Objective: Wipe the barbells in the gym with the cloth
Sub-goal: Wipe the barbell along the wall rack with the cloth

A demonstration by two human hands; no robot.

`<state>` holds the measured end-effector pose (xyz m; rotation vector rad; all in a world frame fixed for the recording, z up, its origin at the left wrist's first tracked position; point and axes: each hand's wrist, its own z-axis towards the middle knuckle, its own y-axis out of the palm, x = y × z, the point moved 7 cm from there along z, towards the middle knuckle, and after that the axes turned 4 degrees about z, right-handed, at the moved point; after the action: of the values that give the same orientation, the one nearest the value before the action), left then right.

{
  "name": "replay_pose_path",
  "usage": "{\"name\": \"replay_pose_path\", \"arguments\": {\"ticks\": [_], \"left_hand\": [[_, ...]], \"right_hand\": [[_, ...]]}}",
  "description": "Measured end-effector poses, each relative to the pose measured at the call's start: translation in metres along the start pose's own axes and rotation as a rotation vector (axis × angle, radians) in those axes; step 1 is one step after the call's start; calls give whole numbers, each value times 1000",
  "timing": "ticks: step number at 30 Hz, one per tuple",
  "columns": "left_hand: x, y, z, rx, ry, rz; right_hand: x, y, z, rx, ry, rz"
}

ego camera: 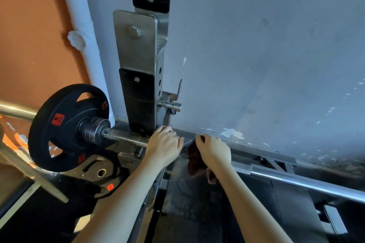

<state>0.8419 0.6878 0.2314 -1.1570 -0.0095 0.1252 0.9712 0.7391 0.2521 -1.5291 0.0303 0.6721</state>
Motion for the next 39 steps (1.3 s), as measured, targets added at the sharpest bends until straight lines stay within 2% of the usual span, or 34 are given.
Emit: {"name": "replay_pose_path", "arguments": {"ticks": [2,3,4,6,8,10,13,14,15,16,18,20,21,24,29,31,35,37,39], "left_hand": [[1,-1,0,-3,-3,-5],[1,-1,1,-12,-6,-14],[1,0,2,-30,-7,-22],[1,2,4,-47,-12,-30],[1,2,4,-34,-11,-40],[1,2,4,-11,-1,-33],[2,1,2,19,31,-12],[3,0,2,26,38,-14],[4,0,3,37,37,-18],[3,0,3,50,29,-23],[1,2,2,50,15,-34],[0,5,2,43,14,-36],[0,6,2,49,20,-43],[0,7,-2,77,45,-44],[2,5,-7,126,66,-36],[2,2,-8,134,56,-35],[4,3,-10,24,66,-24],[3,2,-12,37,81,-28],[1,-3,-15,90,77,-33]], "right_hand": [[5,2,-2,-37,72,90],[7,-1,-10,25,27,9],[5,0,-22,141,-71,-90],[1,10,-50,257,-288,-192],[0,10,-51,280,-372,-199],[-3,-4,-30,253,-261,-156],[22,-1,12,-92,108,89],[27,4,18,-169,157,147],[26,2,16,-167,169,151],[21,0,6,-126,132,83],[13,-4,-30,116,-100,-135],[13,2,-67,251,-332,-237],[20,2,-70,277,-388,-239],[31,-3,-67,334,-384,-222],[41,-16,-66,478,-115,-53],[20,-10,-59,537,-49,4],[-34,15,-53,493,-331,-50],[-20,10,-55,443,-350,-74],[14,-8,-63,481,-281,-122]]}}
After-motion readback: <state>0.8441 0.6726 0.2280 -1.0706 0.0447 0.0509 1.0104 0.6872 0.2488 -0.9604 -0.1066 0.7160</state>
